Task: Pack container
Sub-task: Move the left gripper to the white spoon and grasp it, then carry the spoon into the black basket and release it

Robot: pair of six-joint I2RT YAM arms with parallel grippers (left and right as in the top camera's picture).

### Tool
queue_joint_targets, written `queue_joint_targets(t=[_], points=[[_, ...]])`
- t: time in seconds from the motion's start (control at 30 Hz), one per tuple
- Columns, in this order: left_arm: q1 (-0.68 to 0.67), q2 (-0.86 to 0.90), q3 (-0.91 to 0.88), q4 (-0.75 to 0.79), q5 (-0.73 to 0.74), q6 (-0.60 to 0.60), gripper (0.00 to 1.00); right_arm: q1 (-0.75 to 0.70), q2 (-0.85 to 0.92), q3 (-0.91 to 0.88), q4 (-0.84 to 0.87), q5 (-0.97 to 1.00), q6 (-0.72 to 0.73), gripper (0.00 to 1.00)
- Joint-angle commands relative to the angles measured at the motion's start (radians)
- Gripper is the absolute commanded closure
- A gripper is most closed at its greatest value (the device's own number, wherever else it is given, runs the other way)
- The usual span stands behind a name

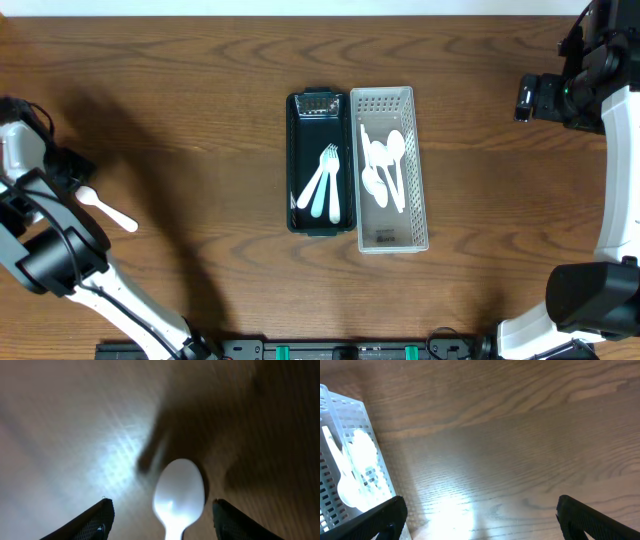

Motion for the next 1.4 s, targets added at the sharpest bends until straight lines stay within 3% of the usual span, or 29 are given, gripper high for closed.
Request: queue_joint_targets(t=[0.0, 0.37, 0.5, 0.53, 1.1, 1.37], points=[[-0.001, 0.032, -0.006, 0.009, 0.060, 0.075, 0.34, -0.006, 0.003, -0.001, -0.005, -0.005, 0.025, 0.02], [-0.001, 0.082, -0.016, 0.011, 0.066, 0.081, 0.35, -0.006, 0.003, -0.001, -0.001, -0.005, 0.025, 0.02], [-0.001, 0.082, -0.017, 0.007, 0.066, 0.080, 0.72, -0.006, 0.003, -0.001, 0.000, -0.004, 0.024, 0.02], [-0.001, 0.082, -0.017, 0.005, 0.066, 0.080, 0.75, -0.006, 0.003, -0.001, 0.000, -0.003, 0.024, 0.01], [-0.037, 0.059, -0.013, -0.028, 0.123, 0.081, 0.74, -0.006, 0.003, -0.001, 0.000, 0.000, 0.020, 0.01], [-0.200, -0.174, 0.038, -0.129, 0.129, 0.084, 0.74, -0.006, 0.003, -0.001, 0.020, 0.000, 0.020, 0.02]])
